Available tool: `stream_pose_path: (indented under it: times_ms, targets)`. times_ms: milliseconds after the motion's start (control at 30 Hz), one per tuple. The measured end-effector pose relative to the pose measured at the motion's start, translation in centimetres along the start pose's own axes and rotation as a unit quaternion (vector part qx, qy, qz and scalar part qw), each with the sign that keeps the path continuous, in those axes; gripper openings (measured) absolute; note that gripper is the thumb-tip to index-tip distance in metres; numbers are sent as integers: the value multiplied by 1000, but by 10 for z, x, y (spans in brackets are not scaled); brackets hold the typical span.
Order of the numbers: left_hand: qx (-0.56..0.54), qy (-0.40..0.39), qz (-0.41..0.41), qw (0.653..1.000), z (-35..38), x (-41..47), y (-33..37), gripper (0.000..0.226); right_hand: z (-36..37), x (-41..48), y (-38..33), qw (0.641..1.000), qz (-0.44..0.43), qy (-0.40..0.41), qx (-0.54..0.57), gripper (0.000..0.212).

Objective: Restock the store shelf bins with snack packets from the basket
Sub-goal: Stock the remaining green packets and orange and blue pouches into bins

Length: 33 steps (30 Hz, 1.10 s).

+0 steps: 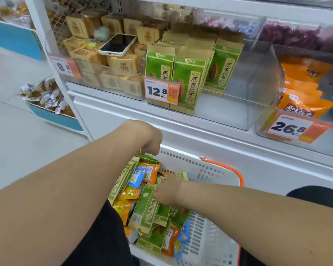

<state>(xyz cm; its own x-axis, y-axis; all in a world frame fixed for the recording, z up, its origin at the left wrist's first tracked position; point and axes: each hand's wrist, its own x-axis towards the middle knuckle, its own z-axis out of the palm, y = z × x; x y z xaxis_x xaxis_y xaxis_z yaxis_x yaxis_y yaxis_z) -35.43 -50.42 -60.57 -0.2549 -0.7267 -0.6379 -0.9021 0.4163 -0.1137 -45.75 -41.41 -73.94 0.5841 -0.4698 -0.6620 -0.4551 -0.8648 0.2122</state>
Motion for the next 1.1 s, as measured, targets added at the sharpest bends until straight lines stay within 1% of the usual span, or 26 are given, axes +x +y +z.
stream_pose_path:
  times_ms: [67,167,233,300,367,433,467,567,633,700,767,800,833,867,933,1000,1033,1067,1100]
  targets:
    - [17,27,11,999,-2,7,1,42,4,18,-6,999,-24,38,-10,23]
    - [20,46,30,998,-5,14,5,43,7,41,-12,996,-47,71,-4,40]
    - [24,46,34,998,-5,19,6,44,7,48,-15,997,-50,59,-5,46]
    - [26,42,35,998,-6,23,5,44,7,49,-14,997,-53,50,3,48]
    - [21,40,36,998,-8,25,6,44,7,51,-11,998,-41,45,10,45]
    - [17,40,41,998,-10,23,6,44,10,53,-8,997,-43,64,1,39]
    - [16,38,44,998,-12,22,6,44,10,53,-6,997,-54,55,-11,39]
    - [19,11,49,999,-17,17,5,50,0,44,7,996,-85,-13,-13,44]
    - [40,-17,37,998,-19,11,4,57,-12,28,20,998,-46,-28,46,53]
    - [66,-31,16,997,-22,5,5,54,-25,8,32,991,20,-29,132,57]
    - [83,-32,1,996,-25,1,9,31,-37,-8,48,968,87,-30,233,49]
    - [91,-33,-3,995,-25,1,9,28,-43,-16,57,952,107,-32,286,45]
    - [95,-42,-7,995,-26,0,9,35,-48,-23,66,933,126,-31,336,43]
    - [95,-56,-5,994,-25,-1,9,49,-52,-30,74,912,143,-24,384,43]
    - [79,-76,10,994,-23,2,4,77,-58,-44,89,855,175,11,489,45]
    - [8,-78,27,997,-19,8,-3,98,-62,-61,97,802,204,41,559,45]
    - [-36,-75,38,996,-17,10,-5,101,-63,-70,100,786,218,55,576,46]
    - [-87,-69,50,993,-16,11,-6,97,-64,-79,101,772,234,68,588,47]
    - [-138,-60,63,987,-16,10,-6,87,-66,-89,101,759,248,79,597,49]
